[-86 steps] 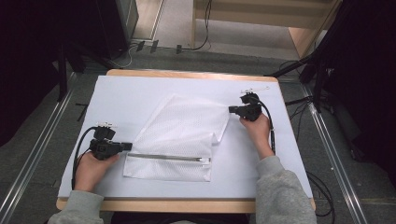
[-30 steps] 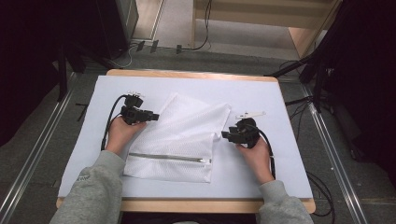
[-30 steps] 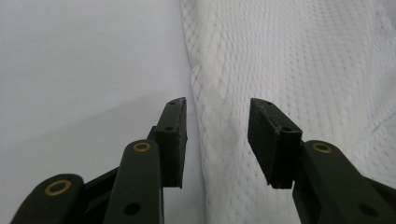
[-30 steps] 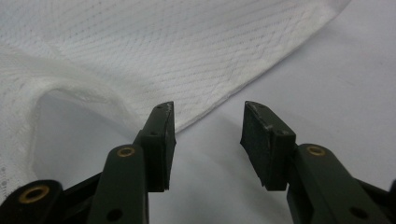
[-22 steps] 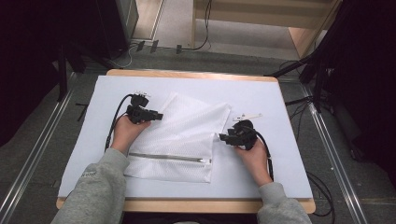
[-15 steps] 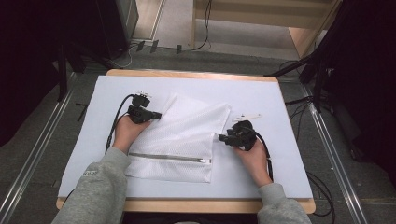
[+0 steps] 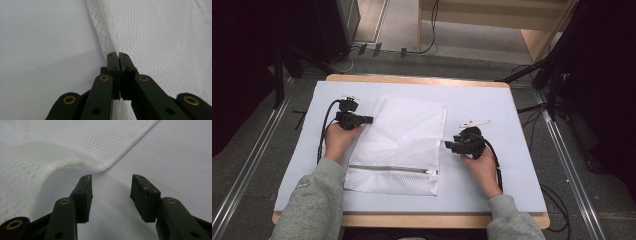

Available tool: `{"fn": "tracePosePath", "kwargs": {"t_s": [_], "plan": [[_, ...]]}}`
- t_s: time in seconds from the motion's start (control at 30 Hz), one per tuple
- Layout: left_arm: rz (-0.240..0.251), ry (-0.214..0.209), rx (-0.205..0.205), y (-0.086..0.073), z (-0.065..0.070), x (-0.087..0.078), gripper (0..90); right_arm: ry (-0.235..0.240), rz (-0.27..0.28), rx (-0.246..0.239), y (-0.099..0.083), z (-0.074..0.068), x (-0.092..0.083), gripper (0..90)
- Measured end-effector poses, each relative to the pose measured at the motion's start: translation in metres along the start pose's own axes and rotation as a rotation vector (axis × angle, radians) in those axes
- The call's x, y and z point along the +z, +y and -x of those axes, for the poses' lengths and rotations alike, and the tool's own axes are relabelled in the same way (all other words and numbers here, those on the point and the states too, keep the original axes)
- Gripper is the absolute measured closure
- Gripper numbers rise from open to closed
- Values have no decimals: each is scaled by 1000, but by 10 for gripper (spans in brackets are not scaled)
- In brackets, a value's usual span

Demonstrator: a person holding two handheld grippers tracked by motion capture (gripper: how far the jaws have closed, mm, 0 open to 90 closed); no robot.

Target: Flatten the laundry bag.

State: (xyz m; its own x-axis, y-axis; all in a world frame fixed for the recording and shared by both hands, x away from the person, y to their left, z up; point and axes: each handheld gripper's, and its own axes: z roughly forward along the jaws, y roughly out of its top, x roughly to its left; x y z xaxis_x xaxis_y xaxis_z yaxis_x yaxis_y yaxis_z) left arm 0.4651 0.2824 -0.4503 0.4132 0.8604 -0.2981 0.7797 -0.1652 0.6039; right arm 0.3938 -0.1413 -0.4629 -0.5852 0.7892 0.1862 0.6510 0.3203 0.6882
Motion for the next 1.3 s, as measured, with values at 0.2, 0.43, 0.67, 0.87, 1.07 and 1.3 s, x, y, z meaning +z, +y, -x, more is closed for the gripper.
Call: {"fn": "tracePosePath", "kwargs": {"t_s": [0.2, 0.43, 0.67, 0.87, 1.07, 1.3], "plan": [[12, 50, -45, -5, -18, -10, 897, 5, 0, -11, 3, -5, 0, 540], [26, 57, -95, -8, -29, -14, 888, 26, 16, -23, 6, -13, -1, 544], [20, 16, -70, -11, -26, -15, 761, 62, -2, -56, 11, -32, 17, 534], [19, 13, -68, -16, -26, -23, 621, 70, -35, -98, 15, -45, 37, 535], [46, 30, -68, -21, -24, -36, 531, -2, -39, -143, 19, -47, 40, 845], [65, 14, -68, -25, -19, -45, 501, 42, -72, -104, 23, -42, 39, 900]]}}
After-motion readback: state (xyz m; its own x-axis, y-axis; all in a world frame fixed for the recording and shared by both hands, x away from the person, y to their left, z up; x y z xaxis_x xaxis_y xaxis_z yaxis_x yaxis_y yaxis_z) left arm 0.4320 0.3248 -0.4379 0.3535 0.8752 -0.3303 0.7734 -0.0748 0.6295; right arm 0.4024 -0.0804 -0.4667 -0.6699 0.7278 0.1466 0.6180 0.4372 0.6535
